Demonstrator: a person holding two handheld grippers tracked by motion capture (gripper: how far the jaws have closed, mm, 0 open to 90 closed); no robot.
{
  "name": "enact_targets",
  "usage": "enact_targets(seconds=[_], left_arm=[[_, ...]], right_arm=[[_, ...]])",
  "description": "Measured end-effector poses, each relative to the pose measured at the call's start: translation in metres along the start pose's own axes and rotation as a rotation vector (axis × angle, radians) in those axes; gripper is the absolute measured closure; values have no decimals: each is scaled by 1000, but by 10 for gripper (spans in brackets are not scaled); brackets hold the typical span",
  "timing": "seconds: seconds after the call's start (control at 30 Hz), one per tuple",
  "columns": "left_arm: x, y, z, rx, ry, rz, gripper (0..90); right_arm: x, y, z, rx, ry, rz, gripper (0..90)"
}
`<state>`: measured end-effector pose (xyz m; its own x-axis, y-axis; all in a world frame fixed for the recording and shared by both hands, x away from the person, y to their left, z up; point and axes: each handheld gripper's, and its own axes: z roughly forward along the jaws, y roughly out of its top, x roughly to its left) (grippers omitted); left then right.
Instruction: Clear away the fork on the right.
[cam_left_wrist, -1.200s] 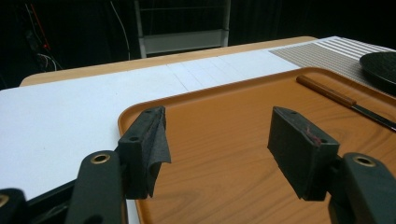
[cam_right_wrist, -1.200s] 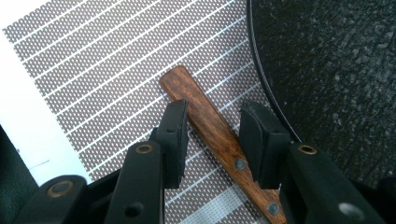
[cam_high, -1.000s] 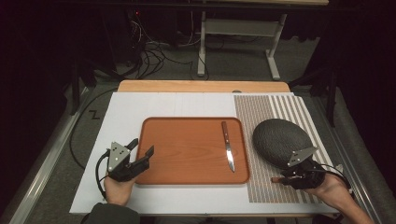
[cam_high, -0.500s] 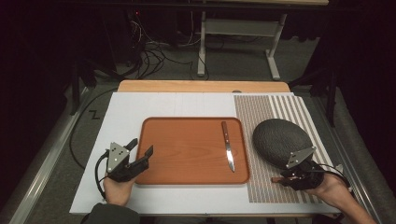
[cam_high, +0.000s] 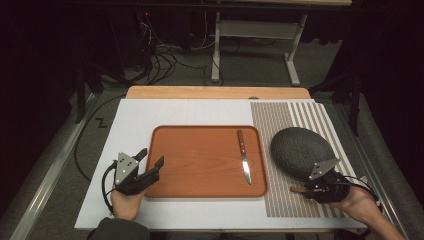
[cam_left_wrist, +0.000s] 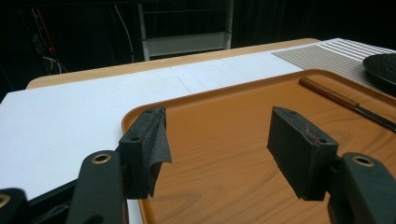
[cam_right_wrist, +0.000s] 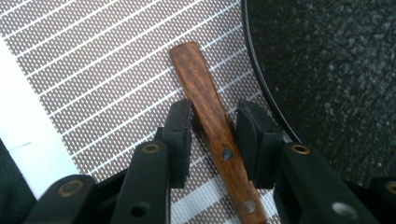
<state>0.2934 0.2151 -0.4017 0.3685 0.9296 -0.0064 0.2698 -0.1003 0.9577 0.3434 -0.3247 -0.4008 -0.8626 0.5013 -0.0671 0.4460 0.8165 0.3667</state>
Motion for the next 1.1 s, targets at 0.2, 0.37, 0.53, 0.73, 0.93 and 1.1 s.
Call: enact_targets(seconds=[0.2, 0.37, 0.53, 0.73, 0.93, 1.1], left_arm=[[0, 0, 0, 1, 0, 1, 374], [0, 0, 0, -2, 1, -4, 374], [-1, 0, 0, 0, 0, 1, 375], [0, 0, 0, 1, -4, -2, 375], [-1, 0, 1, 3, 0, -4, 375], [-1, 0, 0, -4, -5, -5, 375]], right_arm=[[1, 4, 2, 0, 1, 6, 726], [-2, 1, 1, 1, 16, 22, 718], [2, 4, 2, 5, -5, 2, 772], [5, 10, 4, 4, -20, 1, 776], [9, 24, 10, -12, -13, 1, 776], [12, 38, 17, -15, -3, -5, 755]])
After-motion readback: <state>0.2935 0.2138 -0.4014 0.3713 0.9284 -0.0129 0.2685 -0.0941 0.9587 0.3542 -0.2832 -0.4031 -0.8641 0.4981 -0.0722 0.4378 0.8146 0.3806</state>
